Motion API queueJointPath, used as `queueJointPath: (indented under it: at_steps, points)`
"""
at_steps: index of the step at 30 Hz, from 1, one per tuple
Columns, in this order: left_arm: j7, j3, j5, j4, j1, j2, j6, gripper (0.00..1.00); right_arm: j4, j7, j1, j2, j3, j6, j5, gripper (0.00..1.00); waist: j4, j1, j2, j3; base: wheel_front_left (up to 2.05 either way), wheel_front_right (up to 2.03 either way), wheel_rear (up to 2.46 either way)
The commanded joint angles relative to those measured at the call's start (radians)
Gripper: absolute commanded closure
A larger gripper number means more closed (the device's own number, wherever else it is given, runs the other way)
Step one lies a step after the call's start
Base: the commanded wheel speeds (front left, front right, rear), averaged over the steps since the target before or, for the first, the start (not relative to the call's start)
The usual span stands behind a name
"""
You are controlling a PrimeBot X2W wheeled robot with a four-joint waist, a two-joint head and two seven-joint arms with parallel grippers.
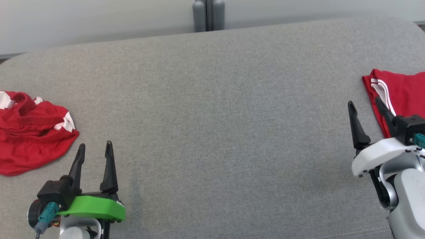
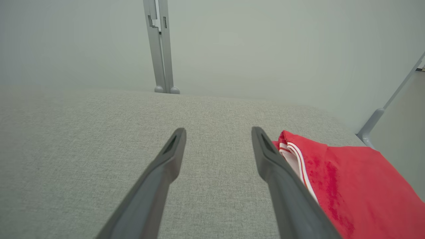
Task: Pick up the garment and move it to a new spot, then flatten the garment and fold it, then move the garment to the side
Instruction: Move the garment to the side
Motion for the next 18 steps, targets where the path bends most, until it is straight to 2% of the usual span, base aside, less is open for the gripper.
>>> queueJointPath:
  at_steps: [1, 9, 18]
  points:
    - [0.0, 0.011, -0.005, 0.004, 0.029, -0.002, -0.002, 0.0, -0.027, 0.014, 0.038, 0.01, 0.005, -0.002, 0.014, 0.0, 0.029, 0.0, 0.0, -0.087, 0.0, 0.0, 0.0]
    - [0.0, 0.012, 0.007, 0.031, 0.079, -0.009, -0.002, 0.0, -0.135, 0.076, 0.18, 0.057, -0.003, -0.002, 0.021, 0.0, 0.051, 0.0, 0.0, -0.153, 0.0, 0.0, 0.0]
    - [0.0, 0.034, -0.01, 0.043, 0.089, -0.023, -0.002, 0.0, -0.167, 0.103, 0.25, 0.107, -0.026, -0.002, 0.016, 0.0, 0.049, 0.0, 0.0, -0.171, 0.0, 0.0, 0.0]
